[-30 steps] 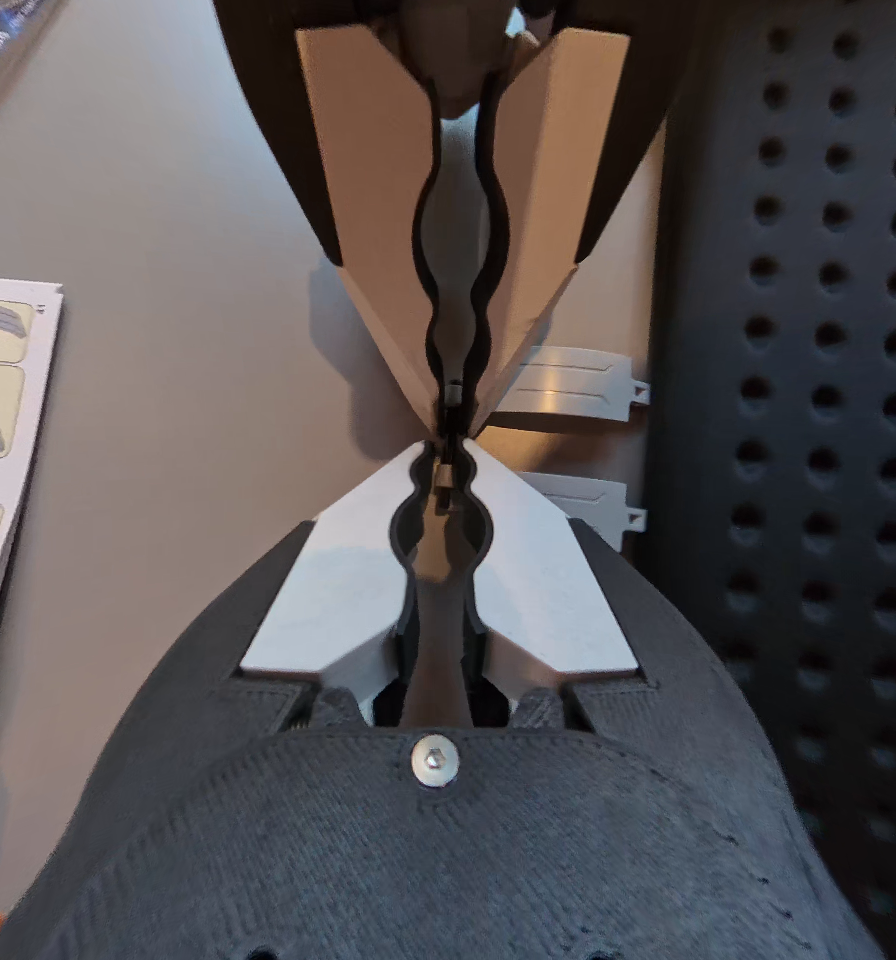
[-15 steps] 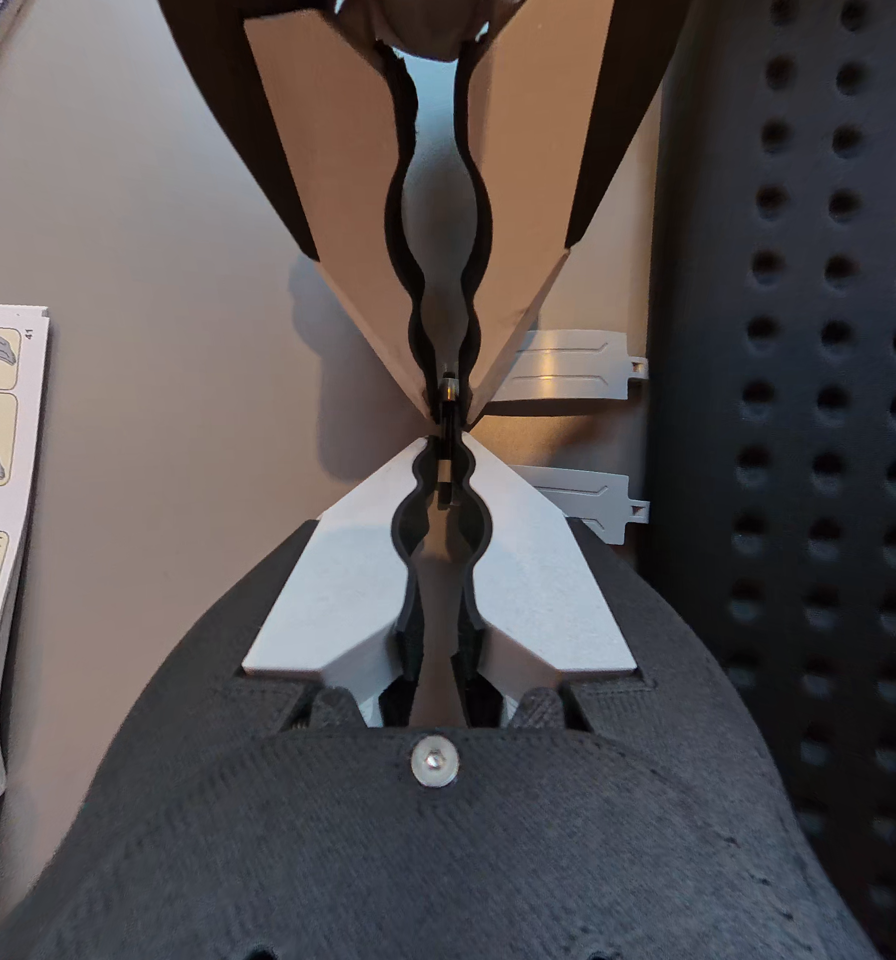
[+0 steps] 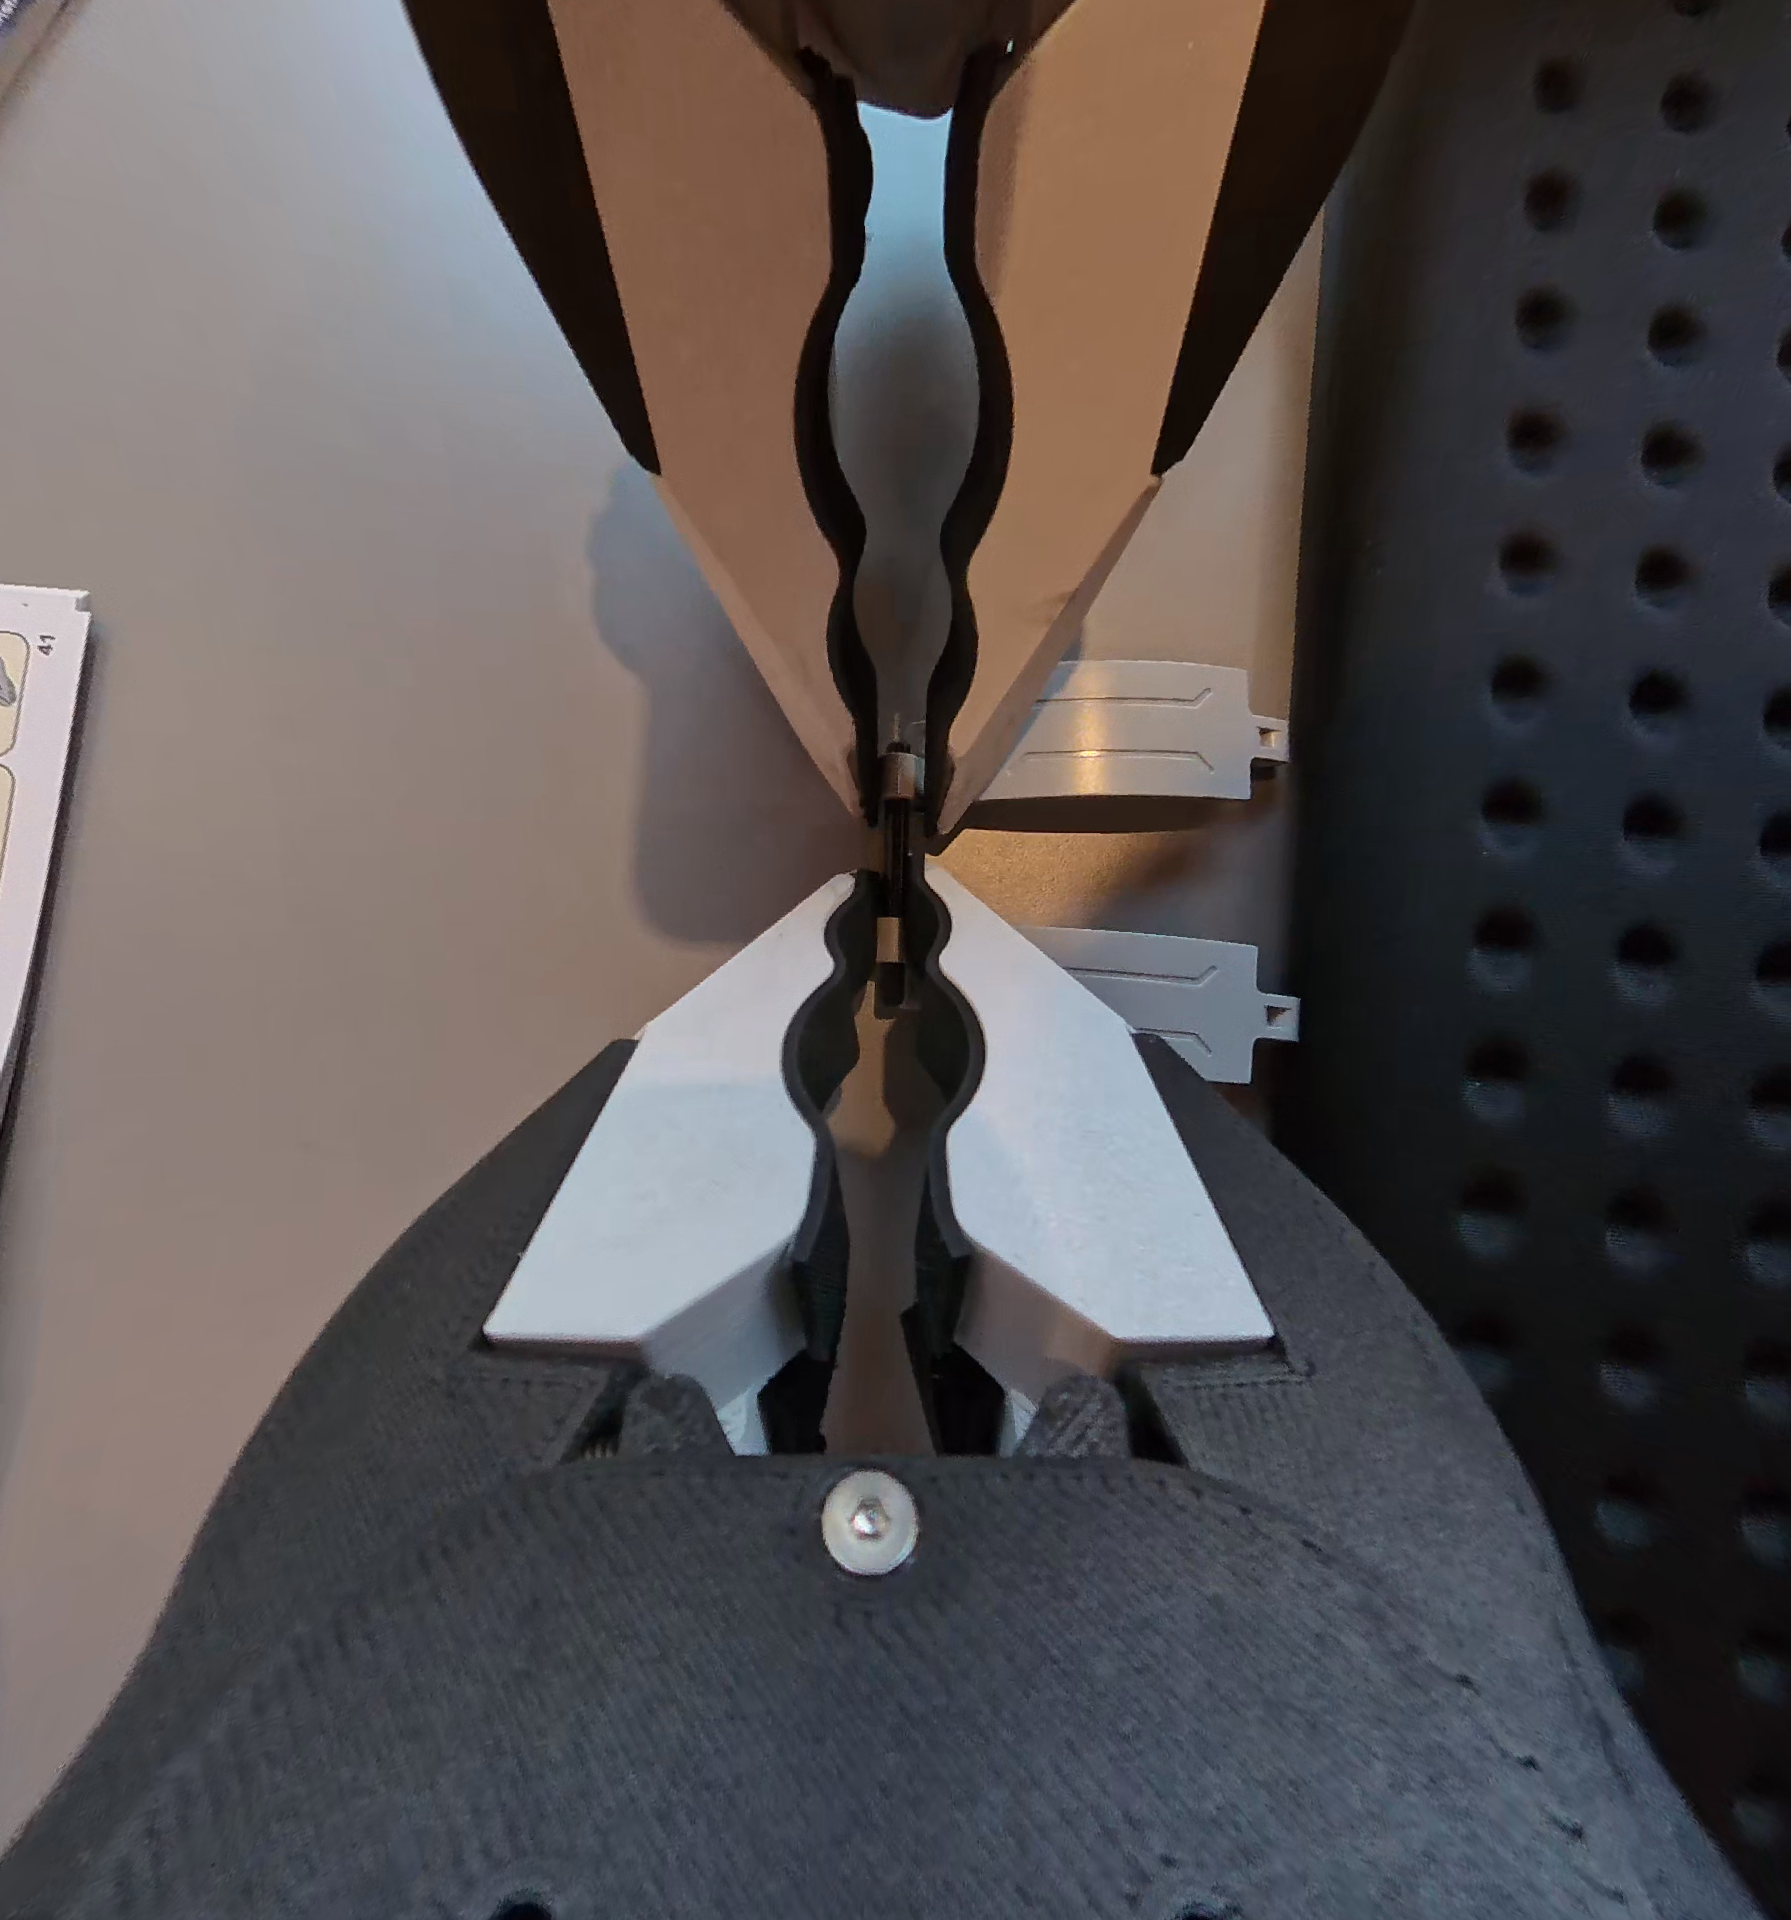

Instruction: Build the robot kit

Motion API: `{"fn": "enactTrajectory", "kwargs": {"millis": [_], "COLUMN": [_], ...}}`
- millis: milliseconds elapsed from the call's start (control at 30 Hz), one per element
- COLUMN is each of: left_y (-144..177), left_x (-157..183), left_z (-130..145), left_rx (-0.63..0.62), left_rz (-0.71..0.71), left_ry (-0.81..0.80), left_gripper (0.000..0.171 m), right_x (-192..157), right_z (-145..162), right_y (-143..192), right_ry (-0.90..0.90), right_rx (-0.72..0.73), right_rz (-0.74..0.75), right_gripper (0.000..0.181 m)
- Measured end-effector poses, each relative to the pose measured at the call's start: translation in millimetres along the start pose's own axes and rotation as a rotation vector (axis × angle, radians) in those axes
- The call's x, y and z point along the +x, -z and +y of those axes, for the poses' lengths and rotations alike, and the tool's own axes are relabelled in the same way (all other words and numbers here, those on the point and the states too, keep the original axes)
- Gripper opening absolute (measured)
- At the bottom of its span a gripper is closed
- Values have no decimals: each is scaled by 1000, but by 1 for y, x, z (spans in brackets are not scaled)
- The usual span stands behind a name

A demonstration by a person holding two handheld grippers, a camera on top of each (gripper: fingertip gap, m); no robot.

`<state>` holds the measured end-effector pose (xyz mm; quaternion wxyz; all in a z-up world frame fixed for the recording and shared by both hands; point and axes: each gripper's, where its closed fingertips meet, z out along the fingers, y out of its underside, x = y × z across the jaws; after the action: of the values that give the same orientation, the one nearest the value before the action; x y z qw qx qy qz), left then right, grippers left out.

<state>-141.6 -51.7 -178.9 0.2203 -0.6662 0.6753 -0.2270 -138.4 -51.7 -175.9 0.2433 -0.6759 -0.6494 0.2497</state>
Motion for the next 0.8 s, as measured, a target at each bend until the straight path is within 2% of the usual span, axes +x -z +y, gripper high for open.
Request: {"fn": "enactTrajectory", "kwargs": {"millis": [233,367,467,800], "left_y": [-1,-5,-6,-7], "left_x": [-1,-5,-7,-13], "left_z": [-3,-8,-8,-8], "left_rx": [-24,-14,-21,7], "left_rz": [-2,-40,-54,-56], "left_ry": [24,-40,-39,-33], "left_gripper": [4,2,2,2], "right_x": [3,7,9,15], "right_z": [-2,-1,1,5], "right_y": [0,1,2,5], "right_ry": [47,69,14,16], "right_rx": [29,51,60,55], "right_rz": [4,16,-12,-3], "right_gripper": [7,7,8,9]}}
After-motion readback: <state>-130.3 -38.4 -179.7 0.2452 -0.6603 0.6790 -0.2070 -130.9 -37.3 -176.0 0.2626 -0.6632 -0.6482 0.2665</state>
